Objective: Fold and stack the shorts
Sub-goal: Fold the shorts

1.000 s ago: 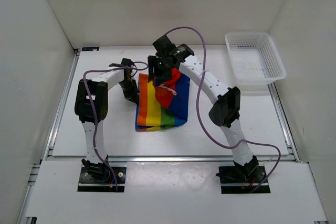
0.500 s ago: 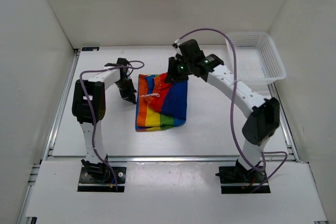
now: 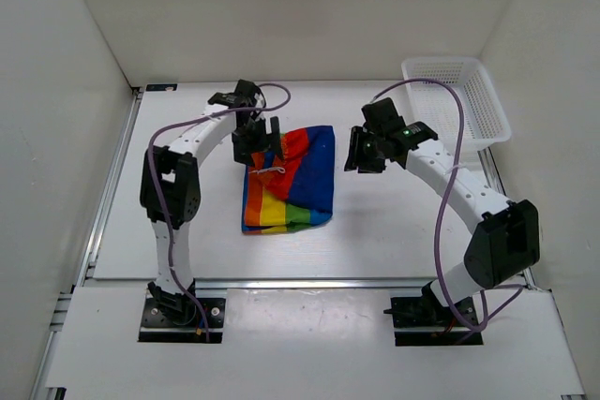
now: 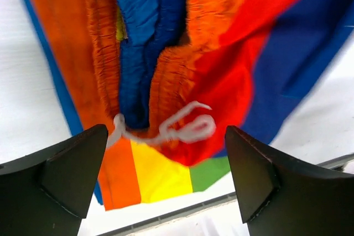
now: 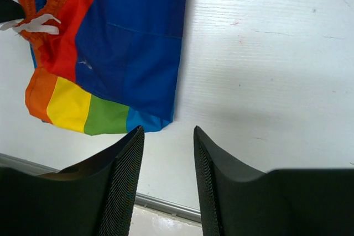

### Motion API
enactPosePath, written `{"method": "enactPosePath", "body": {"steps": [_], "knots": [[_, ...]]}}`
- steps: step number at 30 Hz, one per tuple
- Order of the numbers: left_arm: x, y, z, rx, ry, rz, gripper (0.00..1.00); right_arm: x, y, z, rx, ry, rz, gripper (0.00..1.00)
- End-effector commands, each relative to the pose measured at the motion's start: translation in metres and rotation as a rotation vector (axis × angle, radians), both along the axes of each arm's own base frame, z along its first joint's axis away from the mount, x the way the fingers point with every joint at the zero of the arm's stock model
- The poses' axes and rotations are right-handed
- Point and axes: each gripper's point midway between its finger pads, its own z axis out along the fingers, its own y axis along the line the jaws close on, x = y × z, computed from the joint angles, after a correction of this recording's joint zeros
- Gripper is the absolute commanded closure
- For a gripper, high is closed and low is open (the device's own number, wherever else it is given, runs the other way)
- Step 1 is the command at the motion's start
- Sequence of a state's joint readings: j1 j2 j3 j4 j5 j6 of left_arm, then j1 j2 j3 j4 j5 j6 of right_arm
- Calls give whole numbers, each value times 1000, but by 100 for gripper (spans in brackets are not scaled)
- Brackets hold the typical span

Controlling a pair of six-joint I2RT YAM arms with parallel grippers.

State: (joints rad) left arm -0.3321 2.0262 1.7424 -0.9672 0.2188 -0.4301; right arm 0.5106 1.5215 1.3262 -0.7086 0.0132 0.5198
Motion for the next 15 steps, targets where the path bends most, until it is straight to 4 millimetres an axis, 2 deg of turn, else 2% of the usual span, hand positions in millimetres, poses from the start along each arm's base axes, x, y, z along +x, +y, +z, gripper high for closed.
{"method": "enactPosePath", "body": {"steps": [1, 3, 6, 7, 8, 9, 11, 14, 15], "knots": [[-11, 0, -32, 20, 108, -19, 2, 2, -12, 9, -7, -34, -34, 53], [-16, -8, -35, 0, 125, -45, 8, 4, -15, 9, -7, -34, -45, 53], [-16, -12, -37, -23, 133, -53, 51, 4, -20, 9, 0, -30, -58, 53], [-16, -12, -37, -23, 133, -53, 68, 4, -20, 9, 0, -30, -58, 53], [-11, -16, -26, -41, 101, -67, 90, 4, -21, 13, 5, -39, -58, 53], [-10, -16, -23, -41, 101, -67, 90, 4, -25, 9, -4, -34, -60, 53], [-4, -10, -3, -8, 58, -53, 90, 3, -29, 12, -4, -36, -69, 53], [1, -1, 40, 12, -41, 3, 90, 5, -34, 15, -11, -50, -78, 53], [-1, 4, 61, 13, -89, 21, 90, 5, -38, 14, -11, -50, -87, 53]]}}
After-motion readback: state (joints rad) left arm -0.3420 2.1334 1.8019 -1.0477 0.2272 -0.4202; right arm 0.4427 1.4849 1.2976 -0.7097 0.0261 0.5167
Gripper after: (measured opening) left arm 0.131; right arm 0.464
